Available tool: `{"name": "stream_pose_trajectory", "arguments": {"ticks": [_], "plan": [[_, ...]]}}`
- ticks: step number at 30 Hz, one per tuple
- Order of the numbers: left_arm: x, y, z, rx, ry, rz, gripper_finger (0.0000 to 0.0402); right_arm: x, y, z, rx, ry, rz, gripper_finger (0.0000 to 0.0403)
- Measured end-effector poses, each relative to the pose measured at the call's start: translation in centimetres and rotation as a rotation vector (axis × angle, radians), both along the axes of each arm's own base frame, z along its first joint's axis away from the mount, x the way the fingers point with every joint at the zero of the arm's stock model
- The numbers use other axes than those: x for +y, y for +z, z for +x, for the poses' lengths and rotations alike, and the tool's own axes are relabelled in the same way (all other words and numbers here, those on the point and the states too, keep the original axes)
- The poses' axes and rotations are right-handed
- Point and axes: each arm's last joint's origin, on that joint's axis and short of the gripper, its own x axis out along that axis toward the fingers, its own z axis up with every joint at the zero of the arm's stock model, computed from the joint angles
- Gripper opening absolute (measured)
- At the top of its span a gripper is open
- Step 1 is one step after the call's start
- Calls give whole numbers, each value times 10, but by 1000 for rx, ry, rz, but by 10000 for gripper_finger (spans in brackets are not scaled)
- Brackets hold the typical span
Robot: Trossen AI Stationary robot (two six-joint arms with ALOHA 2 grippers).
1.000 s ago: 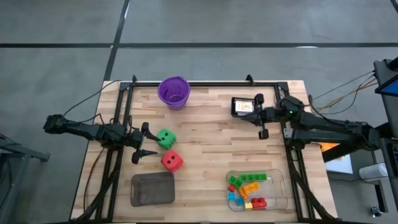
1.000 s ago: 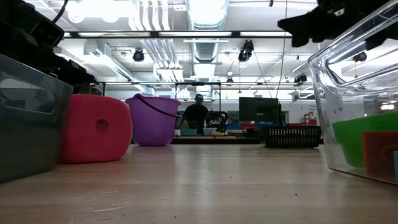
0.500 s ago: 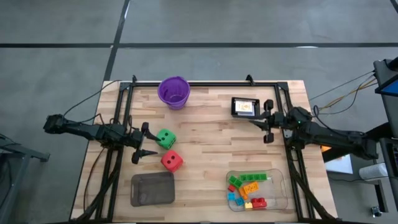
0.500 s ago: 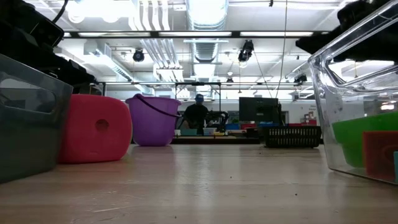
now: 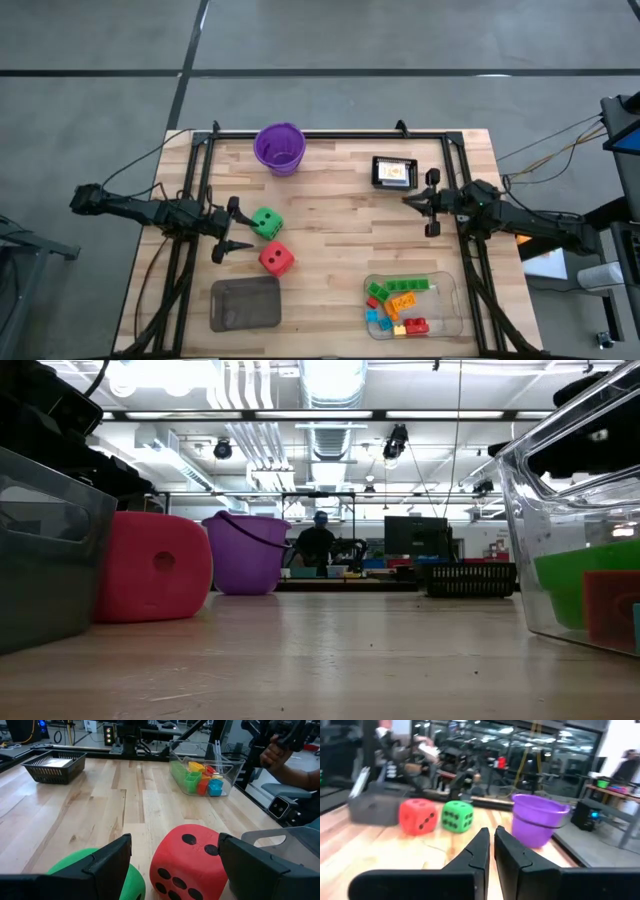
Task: Pick & Place Toys
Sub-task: Put the green dice into the black bin
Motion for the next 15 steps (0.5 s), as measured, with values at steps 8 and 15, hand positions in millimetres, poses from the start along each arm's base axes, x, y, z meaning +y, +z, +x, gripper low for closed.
{"name": "stream_pose_trajectory", "arguments": {"ticks": [8, 15], "plan": [[0, 0, 0, 0, 0, 0, 301, 8, -10, -2, 99, 98, -88, 57], [0, 0, 0, 0, 0, 0, 301, 8, -3, -9, 23, -10, -99, 88]]}}
